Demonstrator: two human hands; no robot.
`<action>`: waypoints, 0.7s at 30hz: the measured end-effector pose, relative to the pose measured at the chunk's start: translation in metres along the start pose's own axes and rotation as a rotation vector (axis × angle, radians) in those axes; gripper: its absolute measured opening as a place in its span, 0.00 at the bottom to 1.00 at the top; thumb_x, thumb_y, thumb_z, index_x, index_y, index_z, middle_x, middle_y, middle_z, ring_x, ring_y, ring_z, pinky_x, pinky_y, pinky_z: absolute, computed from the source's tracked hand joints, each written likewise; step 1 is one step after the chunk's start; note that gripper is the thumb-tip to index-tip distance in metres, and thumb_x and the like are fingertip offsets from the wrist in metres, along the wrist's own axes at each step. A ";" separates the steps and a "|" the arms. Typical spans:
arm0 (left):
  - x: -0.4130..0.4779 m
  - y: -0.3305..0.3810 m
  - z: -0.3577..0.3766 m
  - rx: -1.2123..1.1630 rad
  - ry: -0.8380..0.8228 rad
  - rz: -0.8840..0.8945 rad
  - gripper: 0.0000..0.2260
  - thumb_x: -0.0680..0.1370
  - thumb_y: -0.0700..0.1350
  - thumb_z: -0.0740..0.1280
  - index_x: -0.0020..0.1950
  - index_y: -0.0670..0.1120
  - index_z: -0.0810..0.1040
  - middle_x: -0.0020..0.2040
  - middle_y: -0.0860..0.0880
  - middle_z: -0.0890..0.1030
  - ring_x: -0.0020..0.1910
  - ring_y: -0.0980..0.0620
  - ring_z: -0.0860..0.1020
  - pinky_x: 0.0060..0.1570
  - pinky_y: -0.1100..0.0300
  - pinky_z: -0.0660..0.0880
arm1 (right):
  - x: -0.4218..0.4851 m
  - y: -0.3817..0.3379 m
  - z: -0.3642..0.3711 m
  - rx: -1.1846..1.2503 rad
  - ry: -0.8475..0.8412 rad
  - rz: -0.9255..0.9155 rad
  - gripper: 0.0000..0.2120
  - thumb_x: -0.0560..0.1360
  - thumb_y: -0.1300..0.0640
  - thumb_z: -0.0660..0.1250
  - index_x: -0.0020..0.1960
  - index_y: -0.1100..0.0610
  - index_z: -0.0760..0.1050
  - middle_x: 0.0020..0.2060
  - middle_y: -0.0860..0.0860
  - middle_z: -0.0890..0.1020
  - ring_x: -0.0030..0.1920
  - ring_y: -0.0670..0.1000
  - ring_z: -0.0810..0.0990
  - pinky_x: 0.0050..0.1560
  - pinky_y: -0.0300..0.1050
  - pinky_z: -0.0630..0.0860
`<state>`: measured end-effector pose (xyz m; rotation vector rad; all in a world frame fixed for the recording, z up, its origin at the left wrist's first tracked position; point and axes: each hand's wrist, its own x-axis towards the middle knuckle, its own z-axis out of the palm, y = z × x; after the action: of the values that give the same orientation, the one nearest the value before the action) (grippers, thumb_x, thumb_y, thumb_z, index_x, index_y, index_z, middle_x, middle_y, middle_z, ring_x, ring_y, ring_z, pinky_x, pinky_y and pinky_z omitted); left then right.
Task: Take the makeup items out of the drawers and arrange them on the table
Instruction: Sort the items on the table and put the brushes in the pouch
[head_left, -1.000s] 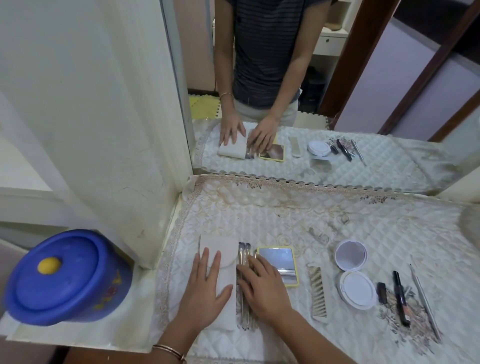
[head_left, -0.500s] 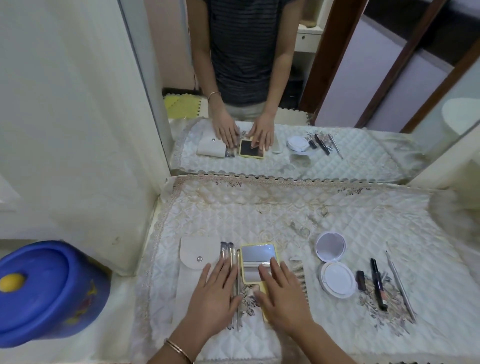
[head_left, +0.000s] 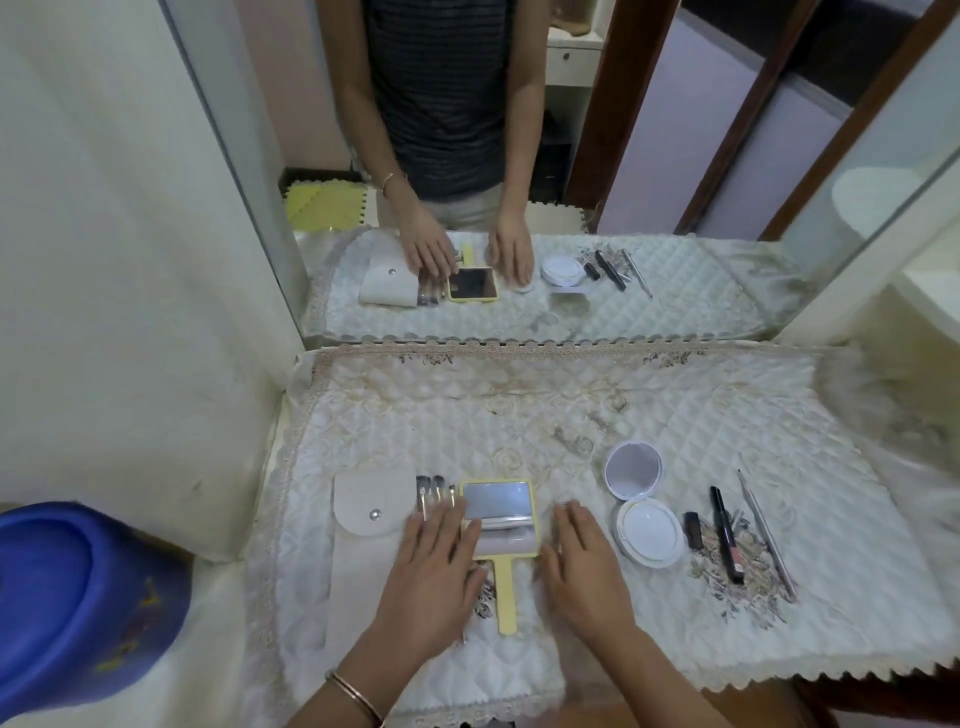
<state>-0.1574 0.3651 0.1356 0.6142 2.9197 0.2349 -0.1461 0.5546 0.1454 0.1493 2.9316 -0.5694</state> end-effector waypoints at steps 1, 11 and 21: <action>0.004 0.005 0.000 0.003 -0.026 0.036 0.22 0.77 0.57 0.50 0.62 0.48 0.74 0.64 0.45 0.78 0.65 0.45 0.73 0.68 0.52 0.46 | -0.001 0.004 0.000 0.010 -0.026 -0.020 0.40 0.68 0.42 0.36 0.72 0.61 0.58 0.74 0.57 0.60 0.75 0.55 0.57 0.71 0.40 0.48; 0.017 0.016 0.013 0.012 -0.175 0.081 0.30 0.77 0.62 0.38 0.64 0.48 0.70 0.62 0.49 0.79 0.65 0.49 0.73 0.69 0.55 0.44 | 0.001 0.002 -0.001 0.202 -0.156 -0.024 0.38 0.71 0.41 0.37 0.74 0.60 0.54 0.76 0.54 0.53 0.76 0.49 0.48 0.69 0.32 0.40; 0.026 0.044 0.010 -0.031 -0.076 0.102 0.25 0.77 0.61 0.46 0.64 0.47 0.66 0.63 0.47 0.78 0.65 0.49 0.63 0.67 0.56 0.43 | 0.001 0.071 -0.059 0.107 -0.003 0.199 0.40 0.70 0.46 0.69 0.74 0.56 0.54 0.73 0.58 0.60 0.73 0.57 0.58 0.72 0.53 0.57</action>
<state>-0.1625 0.4168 0.1314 0.7518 2.8104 0.2623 -0.1453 0.6426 0.1736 0.4458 2.8385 -0.6925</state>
